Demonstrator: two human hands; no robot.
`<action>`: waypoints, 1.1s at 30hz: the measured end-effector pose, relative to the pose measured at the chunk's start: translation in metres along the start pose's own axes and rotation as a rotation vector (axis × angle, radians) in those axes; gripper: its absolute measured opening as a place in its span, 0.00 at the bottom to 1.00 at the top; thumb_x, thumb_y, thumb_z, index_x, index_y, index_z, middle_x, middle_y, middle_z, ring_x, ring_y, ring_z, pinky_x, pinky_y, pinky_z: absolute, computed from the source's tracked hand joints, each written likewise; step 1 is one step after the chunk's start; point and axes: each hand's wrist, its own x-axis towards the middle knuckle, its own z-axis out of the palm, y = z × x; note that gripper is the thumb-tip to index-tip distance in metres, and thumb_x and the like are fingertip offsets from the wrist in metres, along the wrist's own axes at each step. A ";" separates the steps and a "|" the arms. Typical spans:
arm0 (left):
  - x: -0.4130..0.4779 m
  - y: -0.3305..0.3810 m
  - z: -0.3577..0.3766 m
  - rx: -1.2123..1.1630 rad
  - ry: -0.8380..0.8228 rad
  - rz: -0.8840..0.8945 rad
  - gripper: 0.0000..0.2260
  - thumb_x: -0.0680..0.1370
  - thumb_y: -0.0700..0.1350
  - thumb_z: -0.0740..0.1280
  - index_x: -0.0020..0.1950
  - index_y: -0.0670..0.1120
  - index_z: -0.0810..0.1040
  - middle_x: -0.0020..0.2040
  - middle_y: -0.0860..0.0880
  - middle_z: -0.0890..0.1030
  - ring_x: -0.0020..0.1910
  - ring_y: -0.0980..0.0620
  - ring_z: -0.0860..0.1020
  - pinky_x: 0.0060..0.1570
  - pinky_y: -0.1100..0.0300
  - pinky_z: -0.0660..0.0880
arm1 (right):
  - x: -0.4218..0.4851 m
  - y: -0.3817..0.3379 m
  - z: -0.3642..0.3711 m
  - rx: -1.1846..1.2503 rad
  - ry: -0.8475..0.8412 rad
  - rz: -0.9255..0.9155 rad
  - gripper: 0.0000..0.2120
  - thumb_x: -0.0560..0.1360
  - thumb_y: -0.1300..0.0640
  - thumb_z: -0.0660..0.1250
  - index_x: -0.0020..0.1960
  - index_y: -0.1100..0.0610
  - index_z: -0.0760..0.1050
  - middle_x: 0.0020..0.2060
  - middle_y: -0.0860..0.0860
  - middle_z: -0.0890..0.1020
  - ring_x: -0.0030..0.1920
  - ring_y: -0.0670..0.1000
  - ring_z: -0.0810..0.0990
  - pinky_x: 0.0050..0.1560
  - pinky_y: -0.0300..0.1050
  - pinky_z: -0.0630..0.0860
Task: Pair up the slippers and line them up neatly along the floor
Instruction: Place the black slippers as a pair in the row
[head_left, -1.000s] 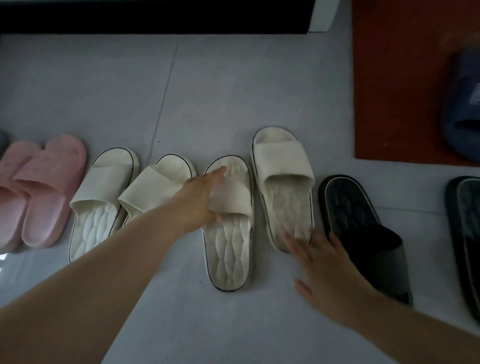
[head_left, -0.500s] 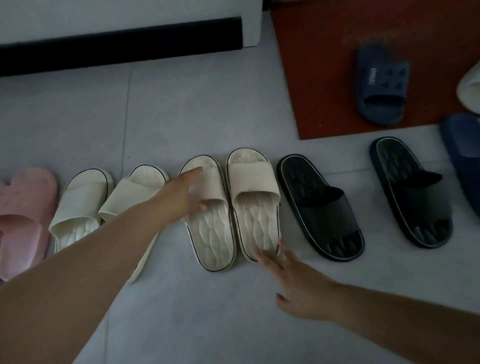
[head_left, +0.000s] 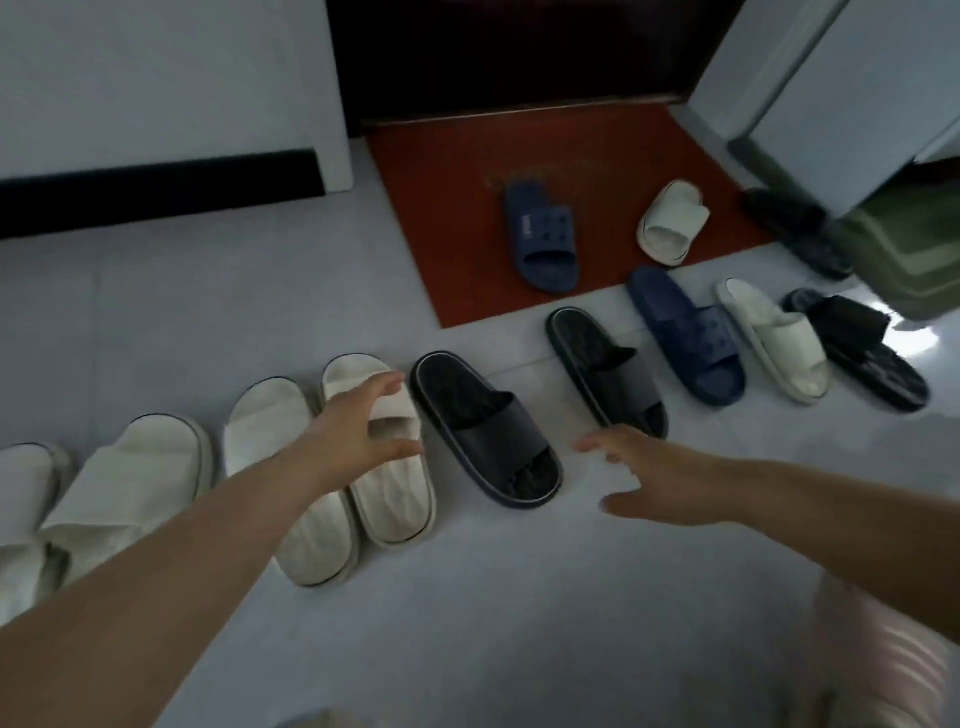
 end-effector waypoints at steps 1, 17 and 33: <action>0.007 0.006 0.005 0.046 -0.017 0.016 0.32 0.69 0.48 0.74 0.70 0.51 0.64 0.70 0.52 0.68 0.71 0.52 0.65 0.67 0.59 0.63 | 0.008 0.016 -0.004 -0.038 0.010 0.000 0.30 0.74 0.51 0.66 0.72 0.47 0.57 0.71 0.46 0.60 0.66 0.47 0.67 0.61 0.36 0.65; 0.116 0.081 0.141 0.036 0.086 -0.583 0.44 0.64 0.51 0.76 0.72 0.64 0.53 0.67 0.51 0.73 0.71 0.48 0.66 0.73 0.40 0.55 | 0.184 0.114 -0.060 -0.024 0.014 -0.402 0.41 0.72 0.54 0.70 0.75 0.50 0.46 0.73 0.57 0.58 0.67 0.60 0.69 0.66 0.54 0.69; 0.150 0.113 0.144 0.378 -0.055 -0.641 0.26 0.70 0.49 0.72 0.65 0.56 0.67 0.63 0.49 0.69 0.67 0.46 0.66 0.72 0.49 0.51 | 0.247 0.174 -0.149 0.353 0.196 -0.415 0.28 0.74 0.62 0.65 0.71 0.54 0.60 0.67 0.55 0.69 0.63 0.53 0.71 0.61 0.44 0.68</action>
